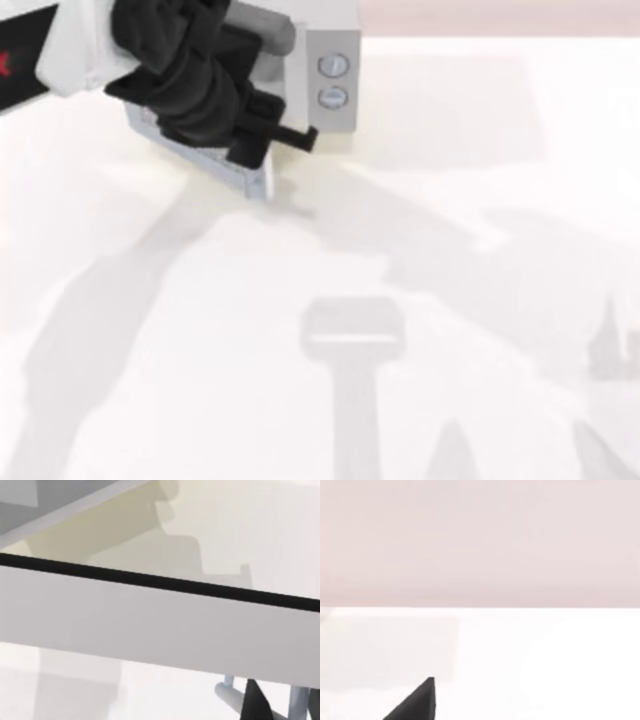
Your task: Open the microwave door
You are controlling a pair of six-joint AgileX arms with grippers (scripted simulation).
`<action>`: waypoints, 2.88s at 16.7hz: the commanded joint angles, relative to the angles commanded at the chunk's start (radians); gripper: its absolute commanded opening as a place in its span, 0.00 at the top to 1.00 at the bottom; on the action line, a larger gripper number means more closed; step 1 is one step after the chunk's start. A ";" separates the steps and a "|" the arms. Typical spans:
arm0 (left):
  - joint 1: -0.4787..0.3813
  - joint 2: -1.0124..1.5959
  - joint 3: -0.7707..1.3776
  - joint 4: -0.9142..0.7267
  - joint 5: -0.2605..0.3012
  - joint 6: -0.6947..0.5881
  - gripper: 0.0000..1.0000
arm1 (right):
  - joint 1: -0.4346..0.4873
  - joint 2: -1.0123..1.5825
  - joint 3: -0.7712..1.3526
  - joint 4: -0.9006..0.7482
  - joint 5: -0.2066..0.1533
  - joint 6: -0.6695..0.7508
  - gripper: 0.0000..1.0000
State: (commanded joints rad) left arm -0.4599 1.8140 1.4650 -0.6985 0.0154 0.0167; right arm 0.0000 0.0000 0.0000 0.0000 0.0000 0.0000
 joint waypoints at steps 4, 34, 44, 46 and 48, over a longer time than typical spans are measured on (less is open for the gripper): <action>0.032 -0.042 -0.048 0.008 0.042 0.085 1.00 | 0.000 0.000 0.000 0.000 0.000 0.000 0.00; 0.049 -0.063 -0.075 0.006 0.077 0.137 1.00 | 0.000 0.000 0.000 0.000 0.000 0.000 0.00; 0.072 -0.086 -0.097 0.005 0.105 0.195 1.00 | 0.000 0.000 0.000 0.000 0.000 0.000 0.00; 0.072 -0.086 -0.097 0.005 0.105 0.195 1.00 | 0.000 0.000 0.000 0.000 0.000 0.000 0.00; 0.072 -0.086 -0.097 0.005 0.105 0.195 1.00 | 0.000 0.000 0.000 0.000 0.000 0.000 0.00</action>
State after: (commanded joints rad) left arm -0.3877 1.7277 1.3682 -0.6932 0.1206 0.2117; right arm 0.0000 0.0000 0.0000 0.0000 0.0000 0.0000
